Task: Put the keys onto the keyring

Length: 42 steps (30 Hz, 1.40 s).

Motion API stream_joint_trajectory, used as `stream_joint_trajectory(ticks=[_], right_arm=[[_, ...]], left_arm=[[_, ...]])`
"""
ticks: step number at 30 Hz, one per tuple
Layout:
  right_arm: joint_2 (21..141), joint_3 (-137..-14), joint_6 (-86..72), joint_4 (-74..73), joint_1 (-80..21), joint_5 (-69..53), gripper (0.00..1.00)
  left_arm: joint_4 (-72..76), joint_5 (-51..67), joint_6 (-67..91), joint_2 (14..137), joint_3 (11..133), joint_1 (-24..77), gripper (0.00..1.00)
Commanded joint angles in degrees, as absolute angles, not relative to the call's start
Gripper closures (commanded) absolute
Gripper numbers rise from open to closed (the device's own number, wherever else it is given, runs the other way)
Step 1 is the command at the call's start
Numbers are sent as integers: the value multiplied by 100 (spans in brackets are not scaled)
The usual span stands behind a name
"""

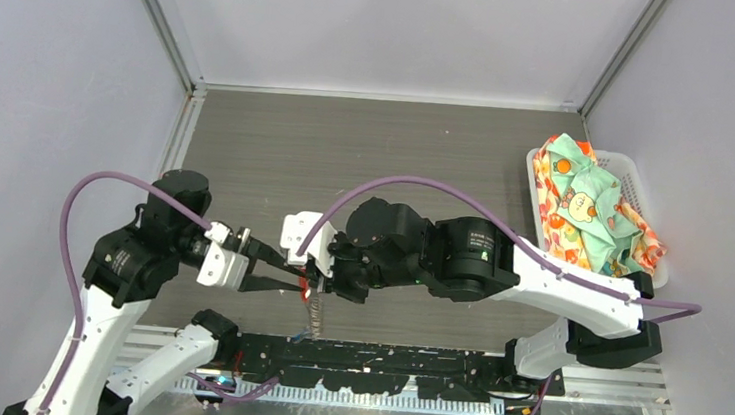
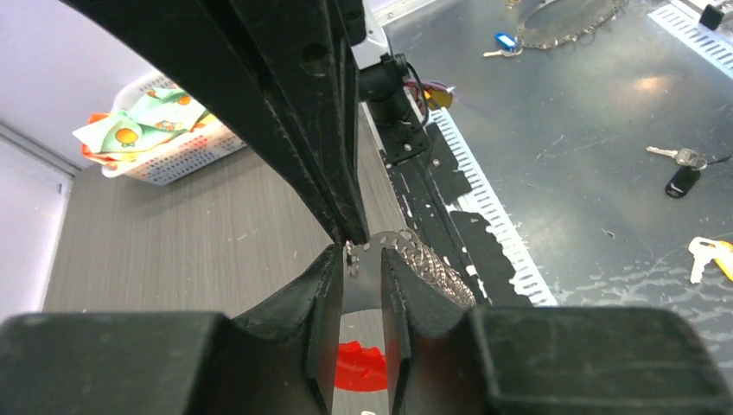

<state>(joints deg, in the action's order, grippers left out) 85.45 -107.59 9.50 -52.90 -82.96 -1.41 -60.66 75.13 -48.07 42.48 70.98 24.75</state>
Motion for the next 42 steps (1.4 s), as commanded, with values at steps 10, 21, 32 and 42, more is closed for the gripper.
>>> stream_joint_trajectory(ticks=[10,21,32,42], right_arm=[[8695,-11240,932,-5322,-8226,-251,99],[8812,-11322,898,-5339,-8218,-197,99],[8828,-11238,704,-5149,-8211,-61,99],[7079,-8956,485,-2629,-8157,652,34]], left_arm=[[-7165,6914,-6028,4509,7374,2944,90],[-7094,6877,-5569,4424,7261,3031,80],[-5322,6278,-3959,3877,6538,3028,100],[-4678,6658,-4979,3136,5863,3032,100]])
